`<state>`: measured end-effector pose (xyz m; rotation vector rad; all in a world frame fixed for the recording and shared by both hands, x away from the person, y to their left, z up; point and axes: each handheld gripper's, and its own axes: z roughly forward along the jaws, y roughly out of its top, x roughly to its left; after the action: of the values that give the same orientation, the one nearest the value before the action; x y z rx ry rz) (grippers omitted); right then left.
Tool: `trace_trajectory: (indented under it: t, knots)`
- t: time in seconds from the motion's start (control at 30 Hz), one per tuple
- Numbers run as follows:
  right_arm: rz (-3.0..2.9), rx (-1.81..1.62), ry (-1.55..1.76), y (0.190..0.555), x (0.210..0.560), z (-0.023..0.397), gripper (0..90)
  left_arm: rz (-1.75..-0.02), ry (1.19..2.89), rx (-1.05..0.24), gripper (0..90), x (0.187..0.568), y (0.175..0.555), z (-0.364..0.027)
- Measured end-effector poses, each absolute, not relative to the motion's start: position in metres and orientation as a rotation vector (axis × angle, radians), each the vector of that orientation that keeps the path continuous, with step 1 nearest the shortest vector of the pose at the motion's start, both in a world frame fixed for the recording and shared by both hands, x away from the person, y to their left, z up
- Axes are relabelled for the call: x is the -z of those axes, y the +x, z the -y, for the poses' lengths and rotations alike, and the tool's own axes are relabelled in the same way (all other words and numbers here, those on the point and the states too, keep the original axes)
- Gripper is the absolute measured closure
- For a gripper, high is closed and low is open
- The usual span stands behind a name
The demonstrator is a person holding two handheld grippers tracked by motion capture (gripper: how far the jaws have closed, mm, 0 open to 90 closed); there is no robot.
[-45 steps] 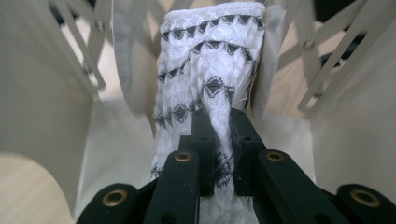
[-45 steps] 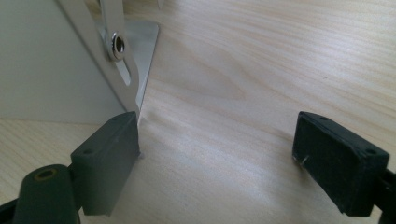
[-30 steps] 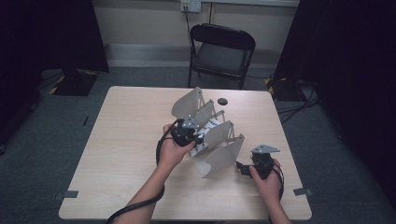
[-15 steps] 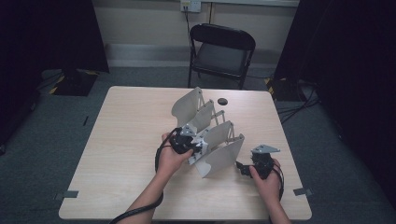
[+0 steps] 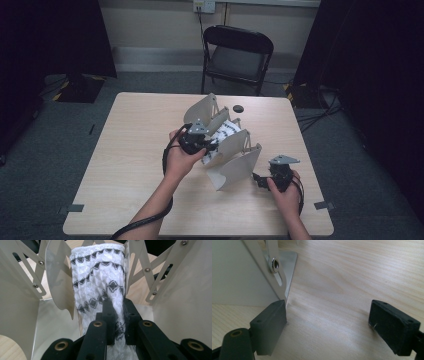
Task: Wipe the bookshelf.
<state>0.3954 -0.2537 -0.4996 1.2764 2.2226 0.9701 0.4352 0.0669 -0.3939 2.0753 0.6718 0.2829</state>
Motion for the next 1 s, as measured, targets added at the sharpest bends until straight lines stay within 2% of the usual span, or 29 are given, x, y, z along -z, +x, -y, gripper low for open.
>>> trace_trajectory:
  t: [0.63, 0.8, 1.0]
  knots:
    - [-2.223, -0.971, 1.277, 0.395, 0.5, 0.254, 14.1, -0.728, 2.155, -0.202, 83.0, 0.454, 0.43, -0.061]
    - [-2.223, -0.97, 1.277, 0.395, 0.5, 0.254, 14.1, -0.763, 2.152, -0.208, 83.0, 0.455, 0.431, -0.064]
    - [-2.222, -0.97, 1.277, 0.395, 0.5, 0.254, 14.1, -0.768, 2.115, -0.298, 83.0, 0.432, 0.437, -0.073]
